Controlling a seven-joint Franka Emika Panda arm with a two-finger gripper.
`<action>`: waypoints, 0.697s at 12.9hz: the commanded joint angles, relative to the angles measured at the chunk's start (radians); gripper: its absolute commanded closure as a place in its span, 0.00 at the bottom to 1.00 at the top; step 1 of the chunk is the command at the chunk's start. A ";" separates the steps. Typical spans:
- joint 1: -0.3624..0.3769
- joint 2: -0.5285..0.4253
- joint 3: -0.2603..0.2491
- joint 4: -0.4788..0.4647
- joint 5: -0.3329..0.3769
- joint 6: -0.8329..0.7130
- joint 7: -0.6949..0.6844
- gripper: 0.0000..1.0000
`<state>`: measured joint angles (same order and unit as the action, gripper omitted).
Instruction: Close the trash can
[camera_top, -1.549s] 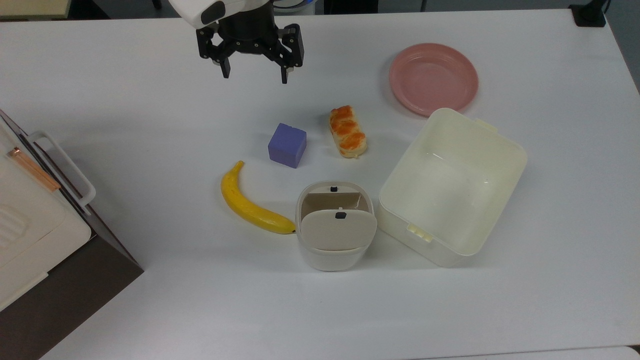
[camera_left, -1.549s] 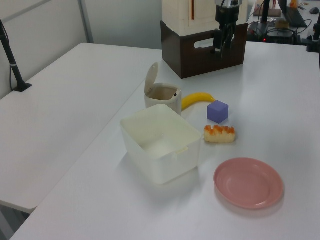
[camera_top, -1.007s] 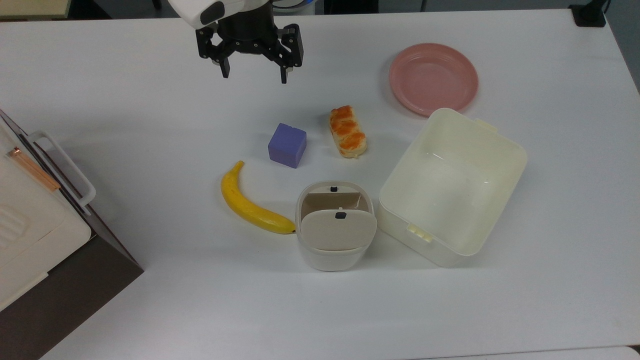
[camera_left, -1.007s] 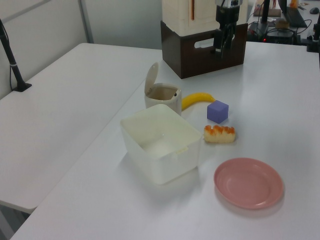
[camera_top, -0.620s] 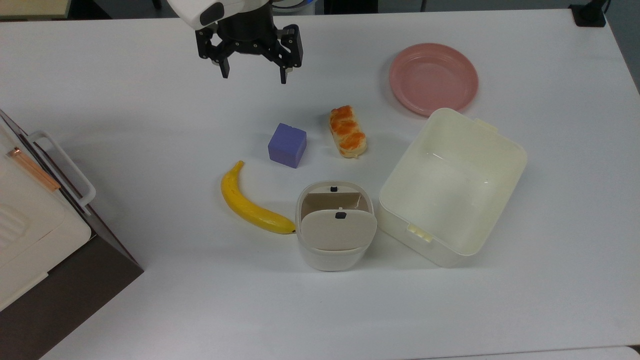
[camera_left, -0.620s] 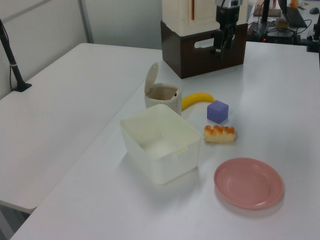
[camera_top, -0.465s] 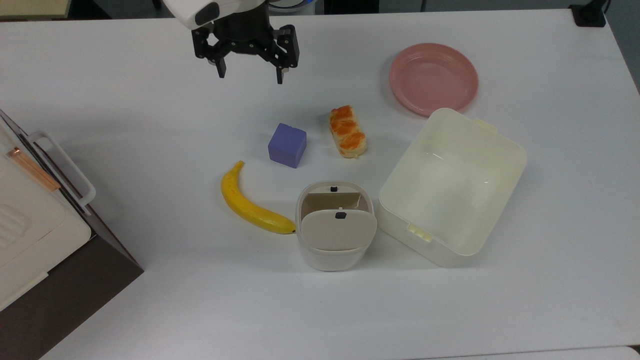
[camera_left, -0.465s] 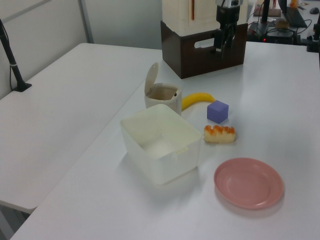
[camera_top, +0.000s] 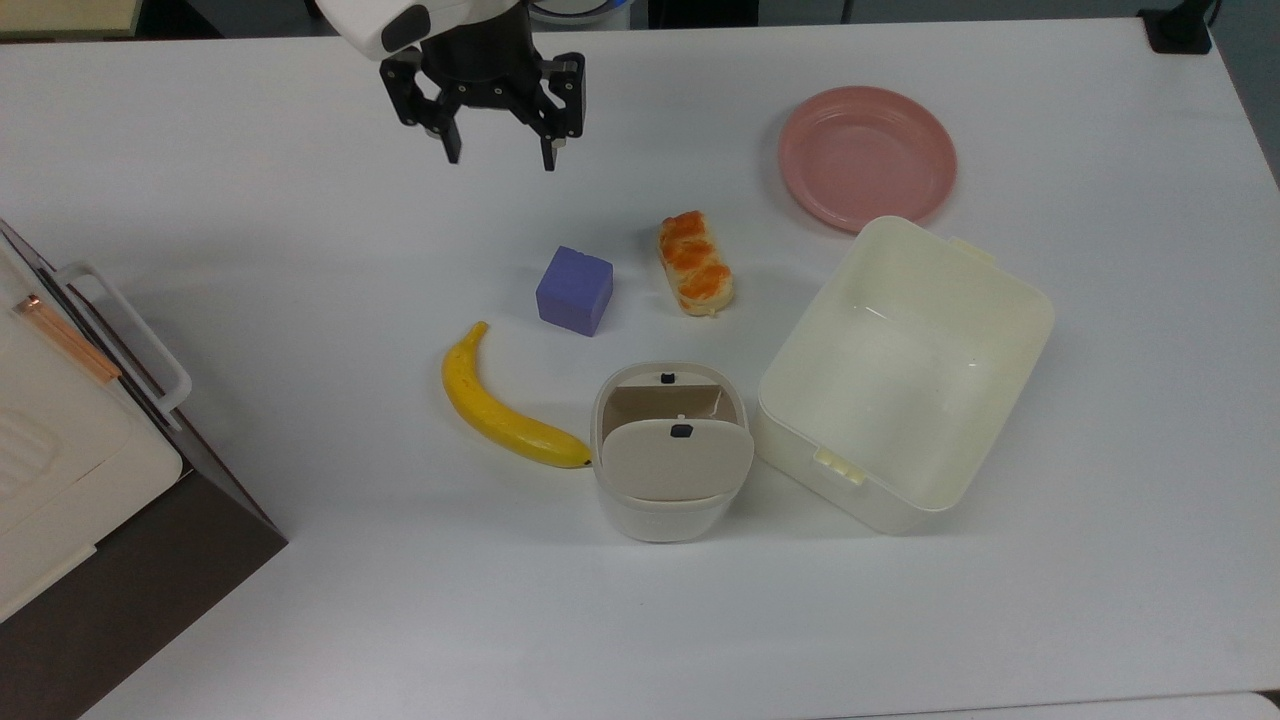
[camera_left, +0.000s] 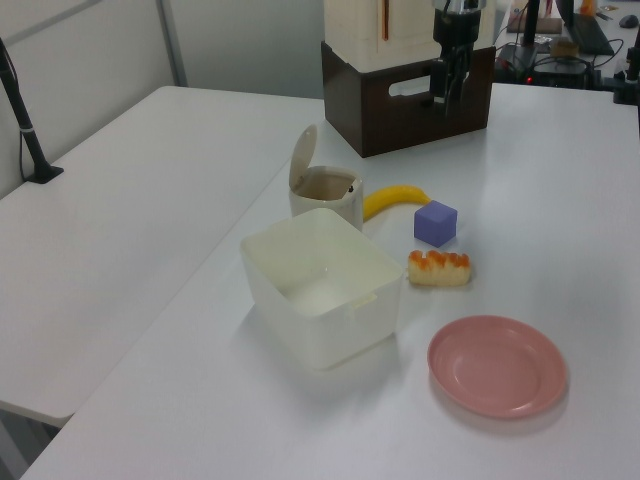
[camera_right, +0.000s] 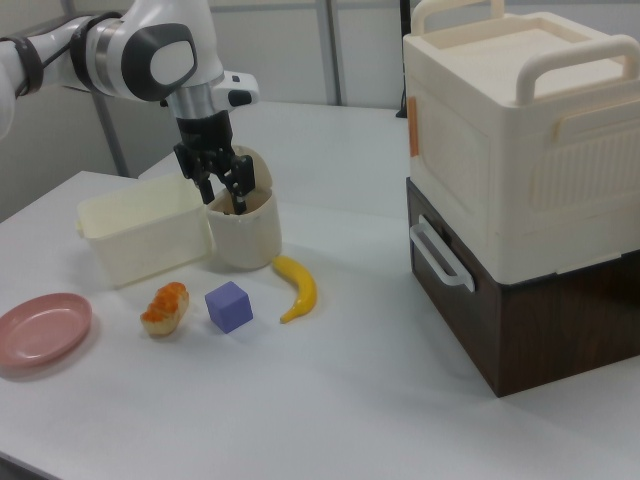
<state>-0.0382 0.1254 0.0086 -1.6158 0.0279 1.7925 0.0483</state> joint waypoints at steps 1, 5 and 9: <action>0.014 -0.009 -0.021 -0.010 0.087 0.088 -0.073 0.69; 0.018 0.032 -0.016 0.046 0.162 0.248 -0.073 1.00; 0.052 0.106 -0.010 0.060 0.162 0.593 -0.039 1.00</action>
<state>-0.0176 0.1693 0.0058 -1.5849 0.1729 2.2042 0.0022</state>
